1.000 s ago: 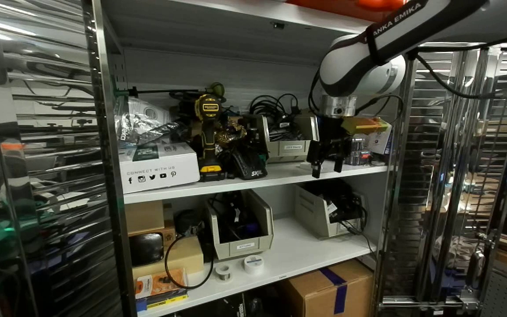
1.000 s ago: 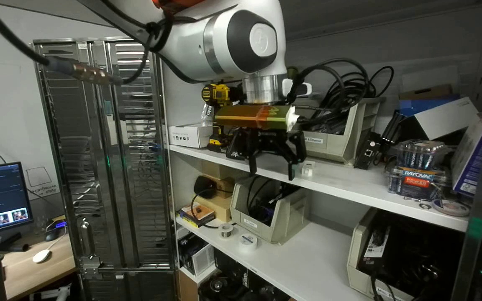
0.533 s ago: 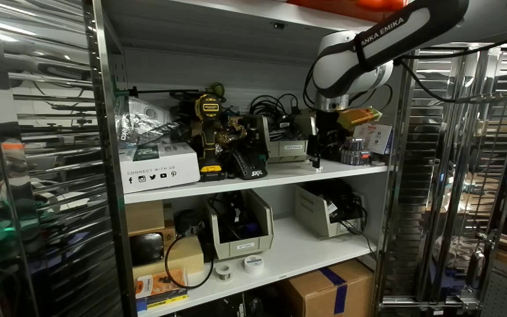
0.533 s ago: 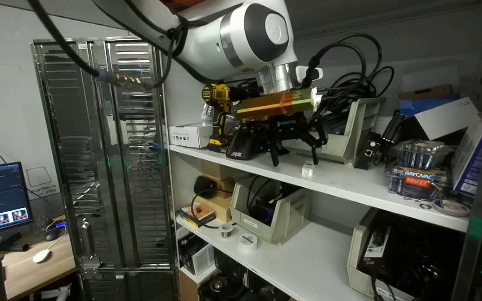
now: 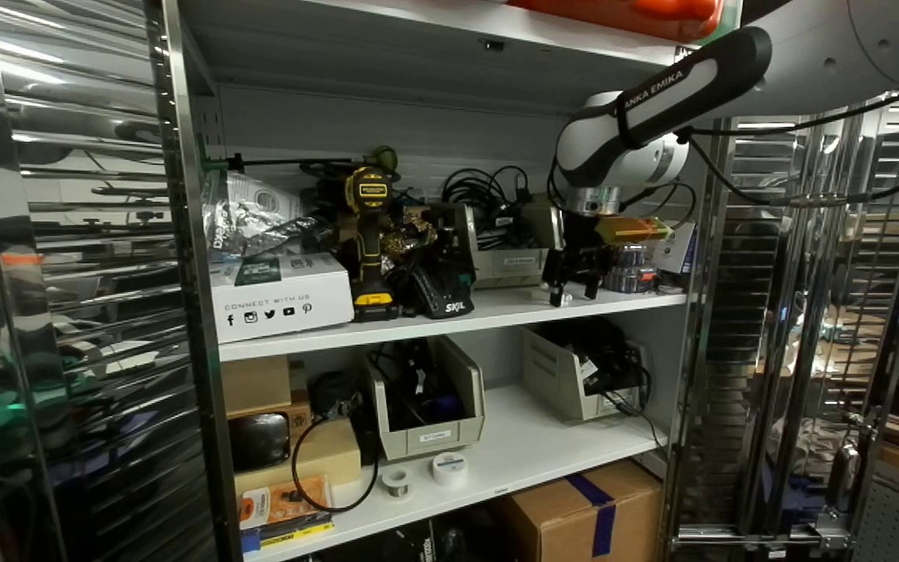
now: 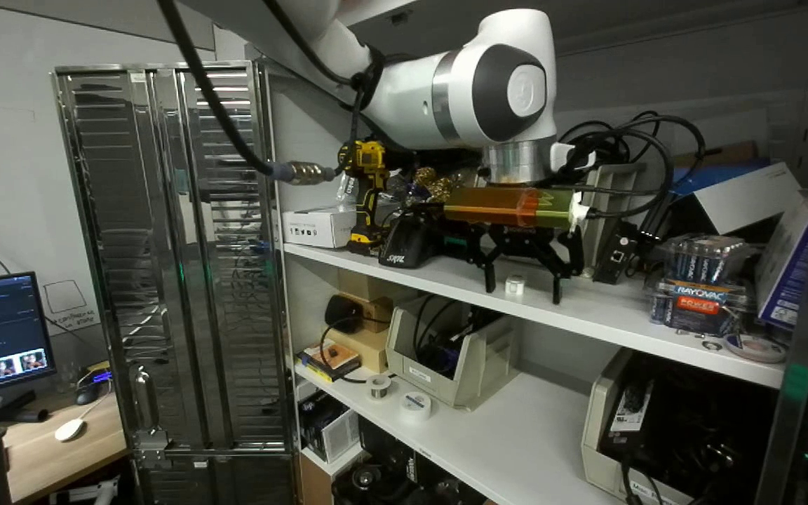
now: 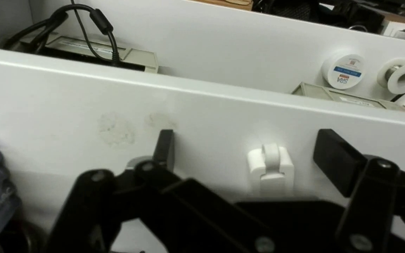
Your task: Put the white cable in the storage box
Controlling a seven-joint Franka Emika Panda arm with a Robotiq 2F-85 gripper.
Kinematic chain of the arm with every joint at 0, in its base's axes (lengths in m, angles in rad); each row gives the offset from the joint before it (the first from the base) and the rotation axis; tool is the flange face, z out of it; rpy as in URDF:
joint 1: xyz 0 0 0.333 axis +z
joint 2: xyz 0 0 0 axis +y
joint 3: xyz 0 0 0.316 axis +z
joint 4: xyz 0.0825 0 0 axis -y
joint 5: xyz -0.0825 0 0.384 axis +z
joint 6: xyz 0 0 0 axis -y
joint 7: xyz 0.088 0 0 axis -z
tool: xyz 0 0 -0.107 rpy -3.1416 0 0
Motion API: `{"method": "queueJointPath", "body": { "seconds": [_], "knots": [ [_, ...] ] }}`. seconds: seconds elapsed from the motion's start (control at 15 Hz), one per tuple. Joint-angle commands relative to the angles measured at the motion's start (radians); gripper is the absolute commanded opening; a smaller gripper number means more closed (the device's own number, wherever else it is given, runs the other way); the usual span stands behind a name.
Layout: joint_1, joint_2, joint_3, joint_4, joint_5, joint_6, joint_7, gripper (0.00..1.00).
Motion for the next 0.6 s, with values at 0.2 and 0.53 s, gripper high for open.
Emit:
{"method": "queueJointPath", "body": {
  "seconds": [0.2,0.53],
  "knots": [
    [-0.017,0.121,0.02,0.194,0.095,-0.019,-0.026,1.0],
    [-0.008,0.172,0.043,0.259,0.091,-0.047,-0.048,0.87]
  ]
}}
